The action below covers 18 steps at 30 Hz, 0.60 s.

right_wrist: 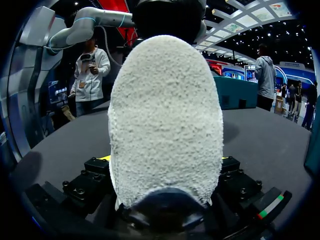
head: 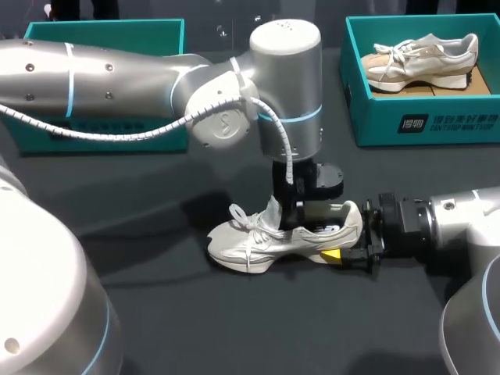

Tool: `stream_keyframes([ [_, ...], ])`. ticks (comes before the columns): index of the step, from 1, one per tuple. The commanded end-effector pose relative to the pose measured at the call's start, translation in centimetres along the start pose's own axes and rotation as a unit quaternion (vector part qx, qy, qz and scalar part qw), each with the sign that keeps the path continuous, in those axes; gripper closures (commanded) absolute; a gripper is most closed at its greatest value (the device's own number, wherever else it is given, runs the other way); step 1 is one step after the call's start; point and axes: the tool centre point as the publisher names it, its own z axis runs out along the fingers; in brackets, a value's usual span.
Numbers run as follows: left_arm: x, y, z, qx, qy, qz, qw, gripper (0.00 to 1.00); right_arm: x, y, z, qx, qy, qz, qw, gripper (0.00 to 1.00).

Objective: Take the shoe out of the shoebox, open the shoe tongue, remove and reinsert the insole, then place the shoe into the shoebox

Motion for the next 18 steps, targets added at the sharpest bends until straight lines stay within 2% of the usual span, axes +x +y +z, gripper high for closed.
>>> stream_keyframes([
  [1,0.0,-0.5,1.8,-0.003,-0.020,-0.002,1.000,0.69,0.2,-0.2,0.1,0.001,-0.001,0.000,1.000,1.00],
  [9,-1.2,0.1,3.1,0.000,-0.082,0.001,0.997,0.67,0.2,-0.2,0.1,0.001,-0.001,0.000,1.000,1.00],
  [12,-1.8,0.4,3.5,0.000,-0.118,0.001,0.993,0.70,0.2,-0.2,0.1,0.001,-0.001,0.000,1.000,1.00],
  [14,-2.4,0.7,3.6,-0.001,-0.132,-0.003,0.991,0.78,0.2,-0.2,0.1,0.001,-0.001,0.000,1.000,1.00],
  [16,-2.9,0.9,3.6,-0.002,-0.141,-0.006,0.990,0.95,0.2,-0.2,0.1,0.001,-0.001,0.000,1.000,1.00],
  [17,-3.2,1.0,3.5,-0.002,-0.143,-0.008,0.990,1.00,0.2,-0.2,0.1,0.001,-0.001,0.000,1.000,1.00],
  [18,-3.4,1.1,3.4,-0.002,-0.146,-0.010,0.989,1.00,0.2,-0.2,0.1,0.001,-0.001,0.000,1.000,1.00],
])
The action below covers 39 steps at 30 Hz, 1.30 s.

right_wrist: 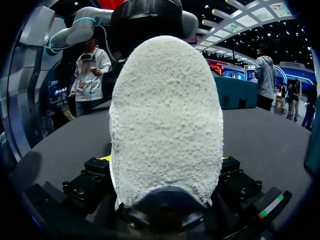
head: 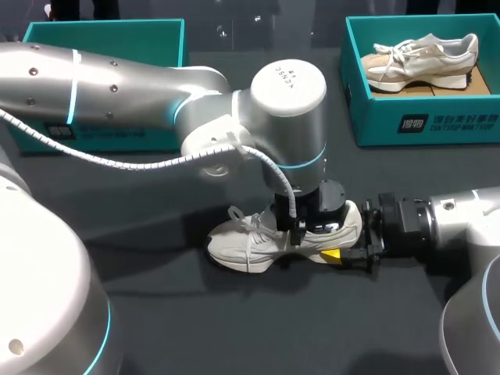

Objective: Take the shoe out of the shoebox, open the shoe tongue, remove and reinsert the insole, then place the shoe into the shoebox

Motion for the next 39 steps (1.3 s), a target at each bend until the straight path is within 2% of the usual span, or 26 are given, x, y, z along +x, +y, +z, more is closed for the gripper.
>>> stream_keyframes([
  [1,-1.3,1.2,1.7,0.001,-0.013,-0.007,1.000,1.00,0.3,-0.1,0.1,0.001,-0.001,0.000,1.000,1.00],
  [7,-2.1,1.7,0.3,0.025,0.002,-0.030,0.999,1.00,0.3,-0.1,0.1,0.001,-0.001,0.000,1.000,1.00],
  [17,-1.1,1.9,-3.7,0.106,0.074,-0.062,0.990,1.00,0.3,-0.1,0.1,0.001,-0.001,0.000,1.000,1.00],
  [25,-0.9,2.0,-5.2,0.136,0.104,-0.075,0.982,1.00,0.3,-0.1,0.1,0.001,-0.001,0.000,1.000,1.00],
  [39,0.4,0.8,-7.9,0.193,0.104,-0.069,0.973,1.00,0.3,-0.1,0.1,0.001,-0.001,0.000,1.000,1.00],
])
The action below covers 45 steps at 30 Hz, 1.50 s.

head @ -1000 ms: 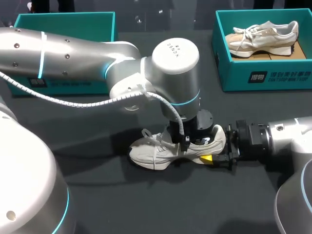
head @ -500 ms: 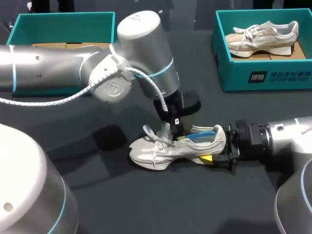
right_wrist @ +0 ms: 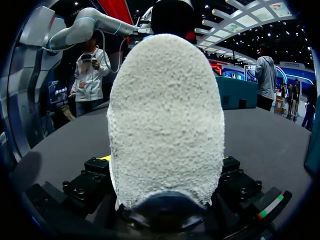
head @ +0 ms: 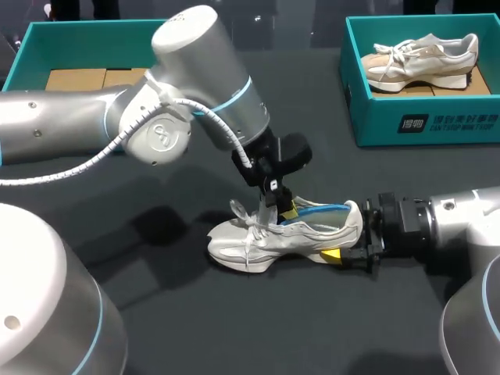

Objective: Take the shoe out of the shoebox, open the shoe tongue, remove and reinsert the insole, then place the shoe into the shoebox

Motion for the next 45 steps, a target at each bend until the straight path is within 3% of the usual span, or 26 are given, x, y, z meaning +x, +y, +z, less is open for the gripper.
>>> stream_keyframes([
  [1,0.6,0.0,-0.6,0.019,-0.007,0.000,1.000,1.00,0.2,-0.2,0.1,0.001,-0.001,0.000,1.000,1.00],
  [13,0.0,-3.8,1.2,0.028,-0.064,-0.002,0.998,1.00,0.2,-0.2,0.1,0.001,-0.001,0.000,1.000,1.00],
  [15,-0.2,-4.0,1.5,0.027,-0.073,-0.004,0.997,0.84,0.2,-0.2,0.1,0.001,-0.001,0.000,1.000,1.00],
  [19,-0.3,-4.3,1.2,0.036,-0.086,-0.008,0.996,0.62,0.2,-0.2,0.1,0.001,-0.001,0.000,1.000,1.00],
  [21,-0.2,-4.4,0.9,0.047,-0.100,-0.009,0.994,0.58,0.2,-0.2,0.1,0.001,-0.001,0.000,1.000,1.00],
  [45,1.7,-5.8,1.9,0.127,-0.259,-0.010,0.957,0.54,0.2,-0.2,0.1,0.001,-0.001,0.000,1.000,1.00],
])
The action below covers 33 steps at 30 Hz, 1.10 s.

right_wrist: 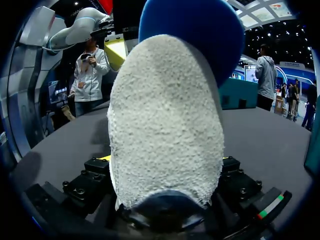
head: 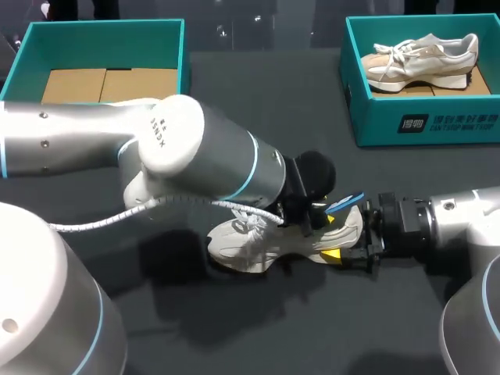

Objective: Take the shoe out of the shoebox, open the shoe tongue, remove and reinsert the insole, then place the shoe into the shoebox

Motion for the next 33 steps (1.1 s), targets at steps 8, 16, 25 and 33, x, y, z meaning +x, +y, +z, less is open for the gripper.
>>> stream_keyframes([
  [8,1.0,0.2,2.1,0.018,-0.088,-0.001,0.996,0.55,0.2,-0.1,0.1,0.001,-0.001,0.000,1.000,1.00],
  [16,0.4,0.4,3.0,0.022,-0.109,0.003,0.994,0.56,0.2,-0.1,0.1,0.001,-0.001,0.000,1.000,1.00],
  [25,-0.4,1.1,3.5,0.032,-0.133,0.011,0.991,0.68,0.2,-0.1,0.1,0.001,-0.001,0.000,1.000,1.00],
  [33,-1.0,1.5,3.0,0.045,-0.131,0.014,0.990,0.84,0.2,-0.1,0.1,0.001,-0.001,0.000,1.000,1.00],
])
